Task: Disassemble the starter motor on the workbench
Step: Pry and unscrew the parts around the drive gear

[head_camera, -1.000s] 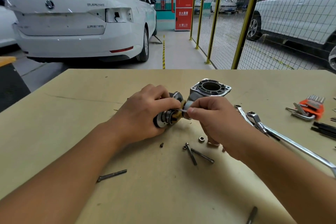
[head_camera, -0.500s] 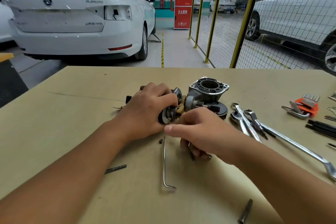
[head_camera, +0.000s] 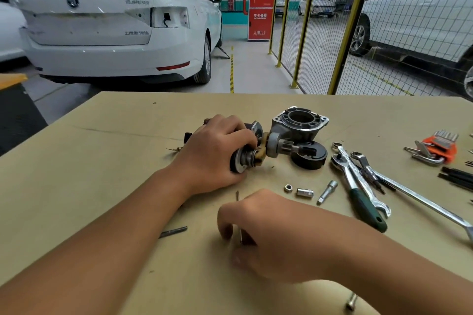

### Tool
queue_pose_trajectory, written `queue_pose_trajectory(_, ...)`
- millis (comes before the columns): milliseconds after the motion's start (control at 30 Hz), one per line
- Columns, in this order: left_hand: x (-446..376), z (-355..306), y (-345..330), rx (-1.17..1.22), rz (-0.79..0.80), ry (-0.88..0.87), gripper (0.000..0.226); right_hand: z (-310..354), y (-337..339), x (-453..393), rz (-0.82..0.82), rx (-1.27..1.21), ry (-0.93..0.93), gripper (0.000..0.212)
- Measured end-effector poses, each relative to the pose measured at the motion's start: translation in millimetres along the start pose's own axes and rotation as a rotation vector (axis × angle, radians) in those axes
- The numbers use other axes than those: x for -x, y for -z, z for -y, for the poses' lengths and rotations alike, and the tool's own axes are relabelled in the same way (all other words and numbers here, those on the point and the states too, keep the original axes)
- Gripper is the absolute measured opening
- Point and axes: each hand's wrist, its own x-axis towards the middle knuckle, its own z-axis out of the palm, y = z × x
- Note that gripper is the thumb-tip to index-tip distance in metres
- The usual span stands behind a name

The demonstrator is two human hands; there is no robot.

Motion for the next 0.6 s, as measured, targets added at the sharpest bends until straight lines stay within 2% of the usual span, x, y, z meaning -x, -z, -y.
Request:
queue_pose_trajectory(133,2.3,-2.1,0.8,0.006,-0.034,0.03,0.054,7.0,-0.3,6.5,-0.039,0.182,-0.038,0.006)
queue_pose_trajectory(300,3.3,2.0,-1.8,-0.004,-0.064,0.012,0.06,2.9,0.5,4.0,-0.074,0.23,-0.143,0.016)
queue_pose_trajectory(400,2.0,1.4,-2.2,0.004,-0.091,0.022,0.06,0.5,5.3,1.7,-0.008,0.235,-0.191,0.027)
queue_pose_trajectory(467,1.7,-0.4,-0.7,0.019,-0.09,0.029,0.057,-9.5,13.0,2.5,0.042,0.231,-0.178,0.017)
queue_pose_trajectory(533,1.4,-0.1,-0.5,0.028,-0.091,0.042,0.052,-31.2,27.6,6.6,0.037,0.13,-0.152,0.01)
queue_pose_trajectory(600,1.9,1.0,-1.2,0.035,-0.079,0.053,0.046,-59.4,44.8,13.8,-0.038,-0.193,-0.16,0.004)
